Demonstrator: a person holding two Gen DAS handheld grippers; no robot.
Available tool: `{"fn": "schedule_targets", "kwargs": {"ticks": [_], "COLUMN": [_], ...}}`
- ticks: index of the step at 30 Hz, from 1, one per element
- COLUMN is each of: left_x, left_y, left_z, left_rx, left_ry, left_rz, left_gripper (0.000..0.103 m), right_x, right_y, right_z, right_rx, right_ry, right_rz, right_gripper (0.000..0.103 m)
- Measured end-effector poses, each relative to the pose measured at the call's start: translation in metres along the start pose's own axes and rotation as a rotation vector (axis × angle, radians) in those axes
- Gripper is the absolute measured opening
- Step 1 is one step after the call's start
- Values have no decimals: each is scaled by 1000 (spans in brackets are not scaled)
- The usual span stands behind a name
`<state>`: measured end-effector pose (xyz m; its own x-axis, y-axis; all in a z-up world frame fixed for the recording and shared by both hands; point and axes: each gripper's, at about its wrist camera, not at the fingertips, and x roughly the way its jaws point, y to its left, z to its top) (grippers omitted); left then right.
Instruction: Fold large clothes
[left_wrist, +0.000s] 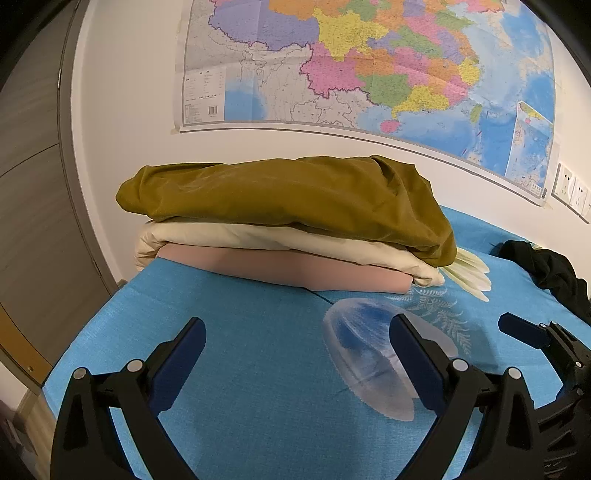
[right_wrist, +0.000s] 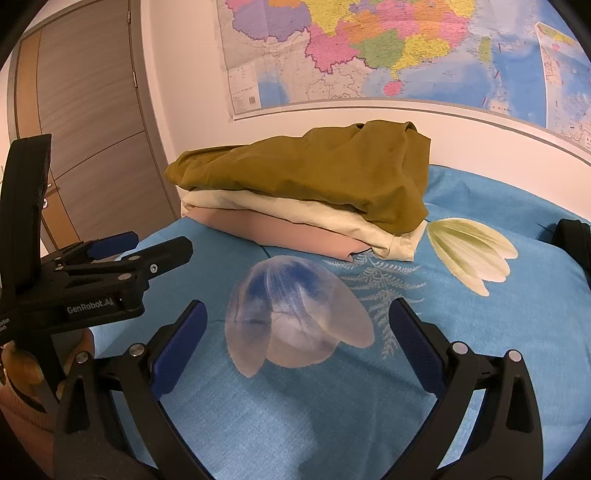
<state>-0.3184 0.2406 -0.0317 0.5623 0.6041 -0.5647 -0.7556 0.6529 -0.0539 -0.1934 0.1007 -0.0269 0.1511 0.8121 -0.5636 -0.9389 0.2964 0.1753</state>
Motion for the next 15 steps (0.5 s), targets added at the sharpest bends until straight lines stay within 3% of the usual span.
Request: {"fn": "schedule_targets", "kwargs": {"ticks": [15], "left_x": [0], "left_y": [-3], "left_z": [-1], "left_rx": [4], "left_ry": [-2], "left_rz": [-2], "left_gripper": [96], "right_x": [-2], "right_y": [-3], "right_z": [0], "right_rx": [7], "right_ry": [-5], "right_rz": [0], "right_gripper": [97]}}
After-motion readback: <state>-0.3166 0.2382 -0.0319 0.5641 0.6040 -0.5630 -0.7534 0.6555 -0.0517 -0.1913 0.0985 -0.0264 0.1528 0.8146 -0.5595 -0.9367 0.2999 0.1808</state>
